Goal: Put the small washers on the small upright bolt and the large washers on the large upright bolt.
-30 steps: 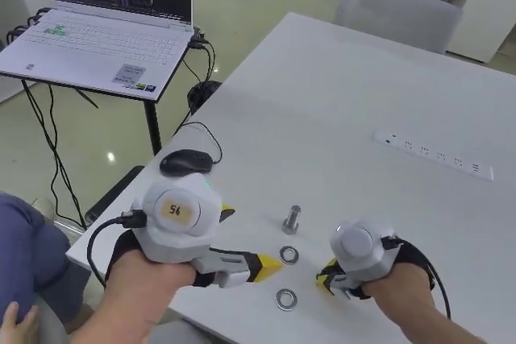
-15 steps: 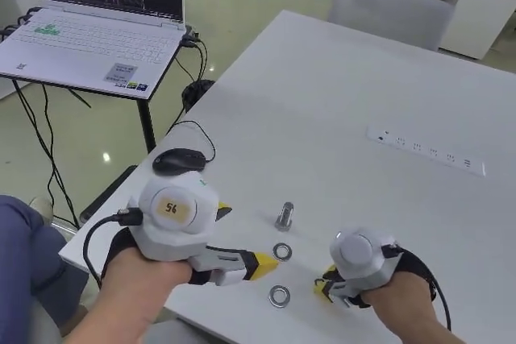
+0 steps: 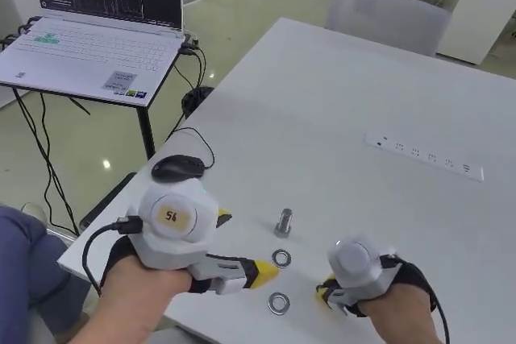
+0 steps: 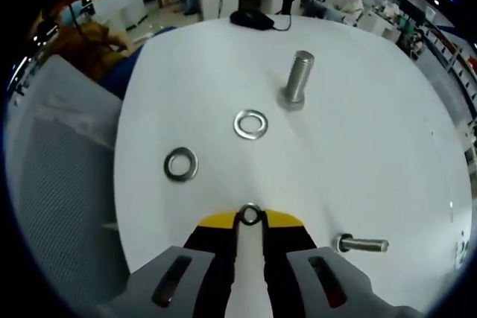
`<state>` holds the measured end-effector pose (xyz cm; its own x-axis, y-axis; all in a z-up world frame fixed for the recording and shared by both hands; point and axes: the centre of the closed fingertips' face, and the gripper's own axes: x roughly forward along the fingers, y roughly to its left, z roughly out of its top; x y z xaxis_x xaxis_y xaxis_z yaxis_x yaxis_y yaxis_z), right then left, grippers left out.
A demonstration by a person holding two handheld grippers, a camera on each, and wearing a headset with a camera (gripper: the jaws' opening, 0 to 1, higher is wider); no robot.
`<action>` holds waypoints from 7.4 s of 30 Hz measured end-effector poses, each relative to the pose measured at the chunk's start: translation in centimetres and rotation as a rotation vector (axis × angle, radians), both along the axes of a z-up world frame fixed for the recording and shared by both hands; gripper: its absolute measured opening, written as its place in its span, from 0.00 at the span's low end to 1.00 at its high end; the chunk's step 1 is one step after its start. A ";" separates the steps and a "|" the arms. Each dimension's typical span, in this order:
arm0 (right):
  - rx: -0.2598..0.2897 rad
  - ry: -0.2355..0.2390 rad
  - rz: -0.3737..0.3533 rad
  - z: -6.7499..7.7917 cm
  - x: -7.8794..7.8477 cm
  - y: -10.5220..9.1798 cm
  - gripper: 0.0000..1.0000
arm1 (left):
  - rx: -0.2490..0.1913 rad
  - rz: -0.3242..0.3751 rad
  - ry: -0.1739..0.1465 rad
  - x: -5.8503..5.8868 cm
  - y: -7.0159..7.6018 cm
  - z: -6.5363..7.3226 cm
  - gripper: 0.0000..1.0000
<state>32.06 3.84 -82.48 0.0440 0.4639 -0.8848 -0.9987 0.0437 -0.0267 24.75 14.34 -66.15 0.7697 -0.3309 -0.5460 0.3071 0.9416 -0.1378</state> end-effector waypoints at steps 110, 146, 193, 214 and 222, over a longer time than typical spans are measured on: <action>-0.115 -0.092 -0.073 2.9 7.9 -3.8 0.14 | -0.007 0.008 0.004 -0.1 0.2 -0.1 0.66; -0.113 0.016 -0.112 0.1 2.8 -9.3 0.22 | -0.003 0.033 0.007 -0.5 1.0 -0.3 0.66; -0.017 0.029 0.147 -0.3 1.4 9.0 0.30 | -0.051 0.077 -0.014 -0.9 1.6 -0.1 0.66; 0.005 0.019 0.070 0.0 1.1 8.6 0.24 | -0.045 0.068 -0.008 -0.9 1.4 -0.1 0.66; 0.021 0.019 0.067 0.5 1.3 7.7 0.23 | -0.044 0.069 -0.008 -0.8 1.3 -0.2 0.66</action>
